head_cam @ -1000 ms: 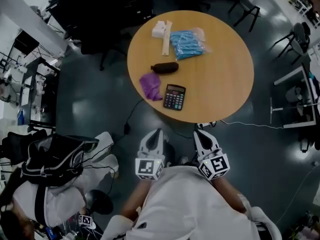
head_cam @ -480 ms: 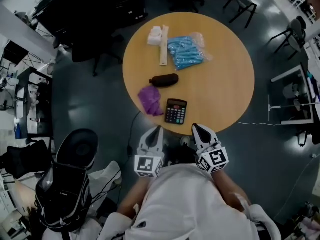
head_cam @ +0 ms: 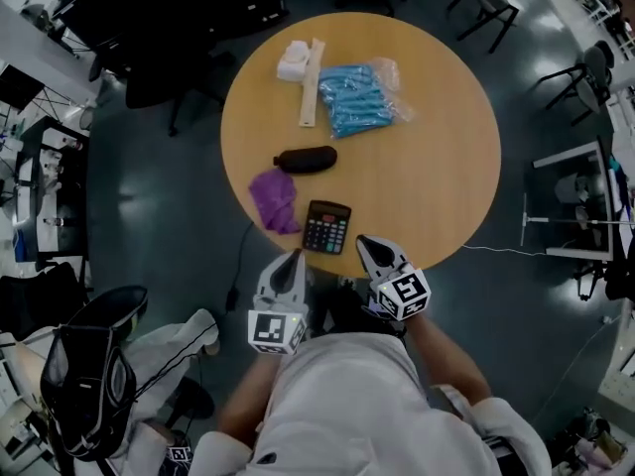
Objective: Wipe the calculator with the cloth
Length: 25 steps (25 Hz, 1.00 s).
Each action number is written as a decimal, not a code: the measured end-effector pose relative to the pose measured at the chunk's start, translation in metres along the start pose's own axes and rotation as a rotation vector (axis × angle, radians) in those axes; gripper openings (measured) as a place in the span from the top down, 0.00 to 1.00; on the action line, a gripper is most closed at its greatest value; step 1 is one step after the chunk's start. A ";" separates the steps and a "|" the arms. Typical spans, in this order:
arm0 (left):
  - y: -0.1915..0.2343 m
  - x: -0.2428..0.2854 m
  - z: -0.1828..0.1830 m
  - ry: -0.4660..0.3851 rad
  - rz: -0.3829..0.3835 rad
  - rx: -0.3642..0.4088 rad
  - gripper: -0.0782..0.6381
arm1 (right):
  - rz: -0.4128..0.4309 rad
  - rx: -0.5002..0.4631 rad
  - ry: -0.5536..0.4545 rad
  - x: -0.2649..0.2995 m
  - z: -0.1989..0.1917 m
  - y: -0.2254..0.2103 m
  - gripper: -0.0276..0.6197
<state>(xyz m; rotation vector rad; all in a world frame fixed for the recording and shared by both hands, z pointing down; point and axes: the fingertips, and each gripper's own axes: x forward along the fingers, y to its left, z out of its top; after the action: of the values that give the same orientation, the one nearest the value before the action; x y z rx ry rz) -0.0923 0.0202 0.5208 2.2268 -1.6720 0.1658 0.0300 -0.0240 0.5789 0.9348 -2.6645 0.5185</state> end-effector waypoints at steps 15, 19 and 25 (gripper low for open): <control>-0.007 0.019 -0.030 0.052 -0.029 0.001 0.88 | 0.230 -0.042 0.326 0.108 -0.100 -0.078 0.67; -0.002 0.020 -0.038 0.059 -0.015 -0.024 0.88 | 0.320 -0.053 0.391 0.125 -0.110 -0.074 0.67; 0.000 0.025 -0.040 0.065 -0.008 -0.038 0.88 | 0.473 -0.050 0.482 0.139 -0.118 -0.064 0.69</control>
<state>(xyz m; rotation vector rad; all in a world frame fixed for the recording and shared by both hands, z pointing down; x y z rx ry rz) -0.0802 0.0109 0.5657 2.1766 -1.6183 0.1999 -0.0183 -0.0967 0.7513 0.1192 -2.4154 0.6696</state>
